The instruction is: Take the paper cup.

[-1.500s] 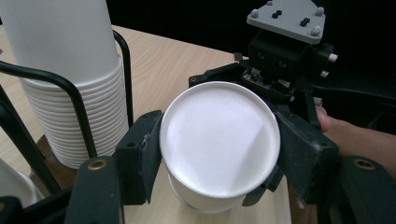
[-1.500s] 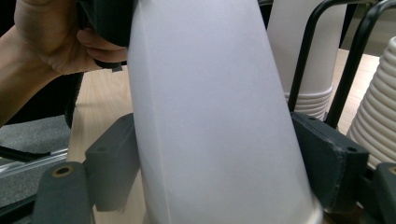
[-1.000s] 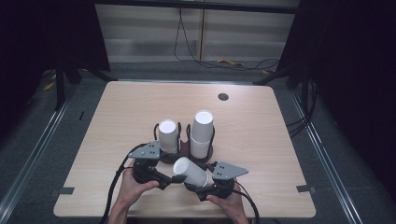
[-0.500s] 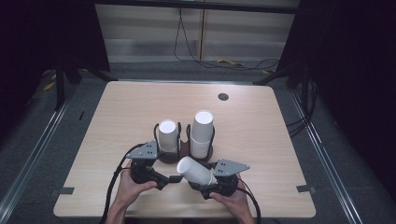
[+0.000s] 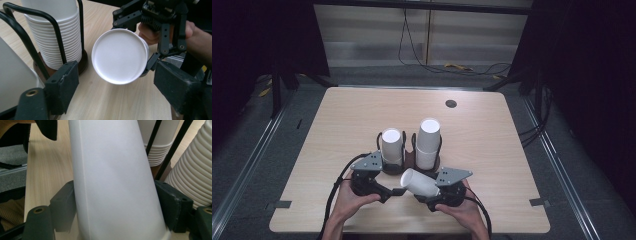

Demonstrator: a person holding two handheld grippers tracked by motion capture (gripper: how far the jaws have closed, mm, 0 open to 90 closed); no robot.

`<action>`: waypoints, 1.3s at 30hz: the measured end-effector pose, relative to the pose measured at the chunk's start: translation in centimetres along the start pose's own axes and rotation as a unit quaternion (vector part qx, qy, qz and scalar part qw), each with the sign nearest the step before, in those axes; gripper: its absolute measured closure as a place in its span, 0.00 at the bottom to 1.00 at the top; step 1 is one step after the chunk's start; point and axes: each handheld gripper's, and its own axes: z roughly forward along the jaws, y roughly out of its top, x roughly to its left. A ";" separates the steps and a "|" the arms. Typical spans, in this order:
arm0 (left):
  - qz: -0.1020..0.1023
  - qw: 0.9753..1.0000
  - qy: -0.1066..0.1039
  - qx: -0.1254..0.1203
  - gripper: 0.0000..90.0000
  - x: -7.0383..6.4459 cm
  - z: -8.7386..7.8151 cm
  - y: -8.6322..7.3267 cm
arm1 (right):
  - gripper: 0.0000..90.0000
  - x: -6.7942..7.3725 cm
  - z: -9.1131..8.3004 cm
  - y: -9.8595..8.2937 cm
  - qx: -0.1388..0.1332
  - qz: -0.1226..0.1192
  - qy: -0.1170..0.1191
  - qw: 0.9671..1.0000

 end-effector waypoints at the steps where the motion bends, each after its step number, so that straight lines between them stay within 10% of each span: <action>1: 0.000 1.000 0.000 0.000 0.24 0.0 0.0 0.0 | 0.27 0.0 0.0 0.0 0.000 0.000 0.000 1.000; 39: 0.013 0.998 -0.003 0.059 0.24 0.3 0.6 0.0 | 0.27 -0.9 1.1 2.9 0.114 -0.053 0.022 0.992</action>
